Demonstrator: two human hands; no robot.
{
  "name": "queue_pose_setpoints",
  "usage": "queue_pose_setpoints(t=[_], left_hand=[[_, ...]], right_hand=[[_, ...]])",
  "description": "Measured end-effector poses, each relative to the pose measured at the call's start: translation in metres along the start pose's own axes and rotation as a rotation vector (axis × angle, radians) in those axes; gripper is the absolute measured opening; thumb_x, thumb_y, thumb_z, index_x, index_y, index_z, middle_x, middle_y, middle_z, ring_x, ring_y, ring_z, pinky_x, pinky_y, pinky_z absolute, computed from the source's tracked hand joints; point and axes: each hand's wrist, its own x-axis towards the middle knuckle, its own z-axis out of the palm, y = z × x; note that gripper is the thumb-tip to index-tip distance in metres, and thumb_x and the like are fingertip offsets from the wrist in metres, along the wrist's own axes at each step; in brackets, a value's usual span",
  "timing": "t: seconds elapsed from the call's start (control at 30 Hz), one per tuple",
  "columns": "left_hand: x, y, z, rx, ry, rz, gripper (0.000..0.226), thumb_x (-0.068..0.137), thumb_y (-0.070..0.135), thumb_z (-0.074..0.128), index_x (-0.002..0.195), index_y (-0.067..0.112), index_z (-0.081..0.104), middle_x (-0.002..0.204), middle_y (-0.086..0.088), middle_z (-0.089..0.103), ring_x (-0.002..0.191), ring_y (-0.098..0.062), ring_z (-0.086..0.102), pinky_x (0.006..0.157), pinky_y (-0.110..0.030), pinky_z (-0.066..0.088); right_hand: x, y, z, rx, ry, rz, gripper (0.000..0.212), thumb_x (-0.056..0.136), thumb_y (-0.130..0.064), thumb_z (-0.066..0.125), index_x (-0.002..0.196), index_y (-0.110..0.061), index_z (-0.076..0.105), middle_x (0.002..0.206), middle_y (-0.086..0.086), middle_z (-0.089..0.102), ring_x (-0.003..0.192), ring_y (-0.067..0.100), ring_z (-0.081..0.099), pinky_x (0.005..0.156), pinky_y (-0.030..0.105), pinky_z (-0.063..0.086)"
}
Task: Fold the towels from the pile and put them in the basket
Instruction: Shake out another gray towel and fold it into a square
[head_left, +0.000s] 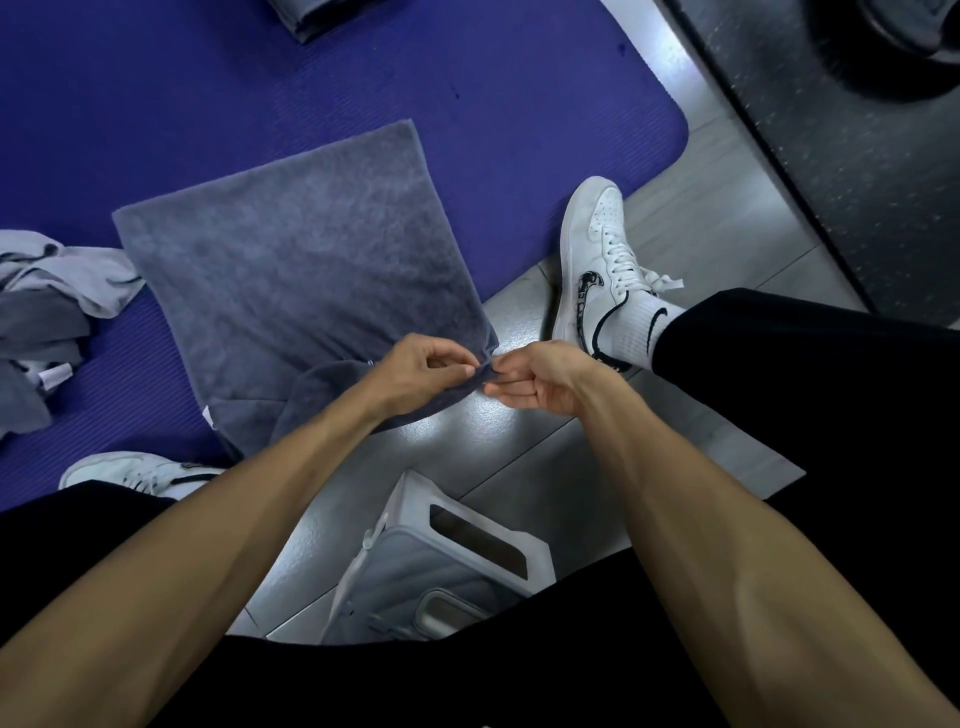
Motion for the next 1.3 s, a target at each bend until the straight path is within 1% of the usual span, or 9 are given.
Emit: queue_pose_setpoints(t=[0.27,0.43,0.63,0.73,0.87,0.97,1.07,1.2,1.3], left_hand=[[0.001,0.007,-0.003,0.138,-0.091,0.033,0.015,0.088,0.012,0.072,0.088,0.027,0.075,0.084,0.007,0.076,0.079,-0.006,0.069,0.078,-0.022,0.053],[0.000,0.008,-0.004,0.132,-0.074,0.004,0.011,0.085,0.009,0.075,0.093,0.016,0.078,0.082,0.002,0.074,0.074,0.000,0.066,0.073,-0.014,0.050],[-0.003,0.002,-0.013,0.083,-0.055,-0.087,0.013,0.085,0.007,0.074,0.097,0.009,0.078,0.083,0.003,0.076,0.077,-0.004,0.069,0.078,-0.017,0.053],[-0.008,-0.009,-0.023,0.091,0.136,-0.146,0.011,0.087,0.010,0.073,0.095,0.014,0.078,0.087,0.006,0.076,0.083,-0.005,0.070,0.082,-0.019,0.053],[-0.029,-0.023,-0.042,0.023,0.487,-0.220,0.010,0.088,0.006,0.070,0.091,0.013,0.075,0.079,0.010,0.070,0.068,0.010,0.062,0.074,-0.013,0.047],[-0.063,-0.034,-0.056,-0.030,0.691,-0.328,0.010,0.089,0.006,0.068,0.088,0.015,0.072,0.076,0.011,0.067,0.061,0.014,0.059,0.066,-0.006,0.043],[-0.112,-0.055,-0.060,-0.041,0.883,-0.420,0.014,0.088,0.004,0.068,0.087,0.018,0.072,0.082,0.005,0.070,0.076,0.005,0.063,0.072,-0.003,0.043],[-0.169,-0.087,-0.053,0.009,0.960,-0.537,0.014,0.087,0.004,0.068,0.093,0.016,0.075,0.091,0.004,0.072,0.081,0.000,0.064,0.076,-0.003,0.045],[-0.189,-0.106,-0.046,-0.104,1.045,-0.612,0.020,0.086,0.002,0.068,0.084,0.022,0.072,0.087,0.006,0.071,0.081,-0.006,0.064,0.088,-0.019,0.051]], right_hand=[[-0.002,0.000,0.000,-0.023,-0.018,0.031,0.016,0.091,-0.003,0.060,0.106,-0.003,0.067,0.093,0.016,0.075,0.085,0.024,0.075,0.072,0.031,0.061],[-0.005,-0.002,0.002,-0.065,-0.024,0.019,0.014,0.092,-0.015,0.065,0.101,-0.005,0.068,0.091,0.013,0.075,0.087,0.024,0.075,0.070,0.030,0.060],[-0.006,-0.004,0.012,-0.205,0.064,-0.049,0.015,0.088,-0.003,0.067,0.102,-0.001,0.065,0.094,0.017,0.075,0.085,0.025,0.075,0.071,0.031,0.061],[-0.004,-0.009,0.025,-0.420,0.205,-0.219,0.009,0.090,-0.002,0.060,0.090,-0.011,0.057,0.083,0.014,0.071,0.071,0.026,0.074,0.061,0.030,0.058],[0.015,-0.017,0.062,-0.636,0.221,-0.415,0.029,0.093,0.000,0.048,0.074,-0.018,0.060,0.067,0.007,0.062,0.050,0.020,0.061,0.047,0.026,0.051],[0.031,-0.024,0.104,-0.791,0.178,-0.438,0.029,0.088,-0.005,0.051,0.070,-0.017,0.069,0.073,0.011,0.069,0.075,0.032,0.068,0.072,0.037,0.059],[0.040,-0.022,0.143,-0.926,0.150,-0.460,0.023,0.084,-0.002,0.052,0.092,-0.001,0.074,0.098,0.020,0.072,0.098,0.038,0.066,0.094,0.041,0.052],[0.051,-0.002,0.171,-1.001,0.183,-0.530,0.024,0.084,-0.007,0.058,0.103,-0.011,0.072,0.103,0.011,0.071,0.099,0.029,0.067,0.090,0.035,0.055],[0.057,0.010,0.183,-1.017,0.221,-0.547,0.018,0.087,-0.010,0.061,0.100,-0.017,0.071,0.102,0.007,0.071,0.096,0.026,0.067,0.086,0.034,0.056]])
